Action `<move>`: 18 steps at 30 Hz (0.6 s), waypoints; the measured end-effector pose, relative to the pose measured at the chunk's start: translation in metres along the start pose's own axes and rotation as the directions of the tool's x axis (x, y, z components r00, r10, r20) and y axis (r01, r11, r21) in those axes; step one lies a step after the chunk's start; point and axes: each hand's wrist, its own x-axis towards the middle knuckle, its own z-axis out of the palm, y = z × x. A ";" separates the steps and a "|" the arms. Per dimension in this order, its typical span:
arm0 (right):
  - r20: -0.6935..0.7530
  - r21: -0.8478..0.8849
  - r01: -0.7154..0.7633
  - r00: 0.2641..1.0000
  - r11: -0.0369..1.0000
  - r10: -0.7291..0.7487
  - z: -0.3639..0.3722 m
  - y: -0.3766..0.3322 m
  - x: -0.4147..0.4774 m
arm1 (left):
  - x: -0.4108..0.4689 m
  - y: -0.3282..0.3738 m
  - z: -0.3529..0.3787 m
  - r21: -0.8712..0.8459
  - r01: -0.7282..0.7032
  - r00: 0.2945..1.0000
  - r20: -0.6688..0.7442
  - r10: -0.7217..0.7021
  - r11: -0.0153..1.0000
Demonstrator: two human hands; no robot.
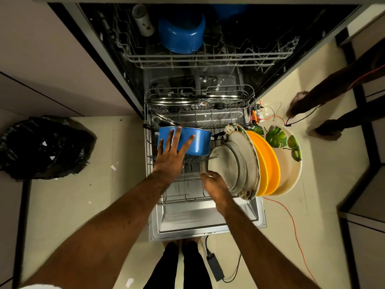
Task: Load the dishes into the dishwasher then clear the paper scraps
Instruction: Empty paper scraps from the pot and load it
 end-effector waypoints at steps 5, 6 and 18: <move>0.028 -0.426 0.193 0.979 0.884 -0.201 -0.012 0.026 -0.011 | -0.046 -0.002 0.029 0.039 -0.117 0.993 0.004 0.117 0.992; 0.050 -0.490 0.222 0.973 0.843 -0.227 -0.014 0.037 -0.014 | -0.057 -0.001 0.037 0.035 -0.138 0.990 0.041 0.136 0.990; 0.139 -0.870 0.320 0.889 0.376 -0.436 -0.037 0.131 -0.040 | -0.151 0.063 0.097 -0.113 -0.166 0.888 0.414 0.199 0.980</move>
